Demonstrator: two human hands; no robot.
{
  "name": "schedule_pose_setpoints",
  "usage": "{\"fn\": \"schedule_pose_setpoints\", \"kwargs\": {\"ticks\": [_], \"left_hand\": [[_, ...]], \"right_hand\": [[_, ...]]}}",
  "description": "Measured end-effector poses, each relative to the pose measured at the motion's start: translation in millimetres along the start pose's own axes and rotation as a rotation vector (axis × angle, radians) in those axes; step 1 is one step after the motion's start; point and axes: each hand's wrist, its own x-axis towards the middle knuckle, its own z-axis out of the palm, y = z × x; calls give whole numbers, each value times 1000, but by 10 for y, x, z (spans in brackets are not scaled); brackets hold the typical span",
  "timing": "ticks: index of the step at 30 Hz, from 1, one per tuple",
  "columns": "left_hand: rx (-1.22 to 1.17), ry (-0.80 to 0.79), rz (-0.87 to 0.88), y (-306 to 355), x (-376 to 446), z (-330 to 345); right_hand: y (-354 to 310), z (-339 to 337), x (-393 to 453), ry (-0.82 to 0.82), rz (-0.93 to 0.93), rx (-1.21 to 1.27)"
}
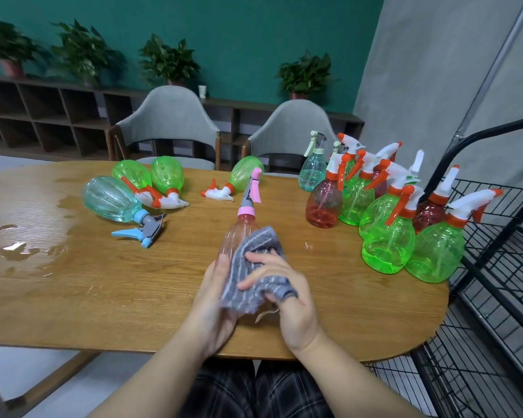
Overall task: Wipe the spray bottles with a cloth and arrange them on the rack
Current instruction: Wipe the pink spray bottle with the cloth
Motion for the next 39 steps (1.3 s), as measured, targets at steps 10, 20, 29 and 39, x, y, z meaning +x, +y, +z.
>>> {"fn": "schedule_pose_setpoints", "kwargs": {"ticks": [10, 20, 29, 39], "left_hand": [[1, 7, -35, -7, -12, -4], [-18, 42, -9, 18, -35, 11], [-51, -1, 8, 21, -28, -2], [-76, 25, -7, 22, -25, -22]], "right_hand": [[-263, -72, 486, 343, 607, 365], [-22, 69, 318, -56, 192, -345], [78, 149, 124, -85, 57, -223], [-198, -104, 312, 524, 733, 821]]}}
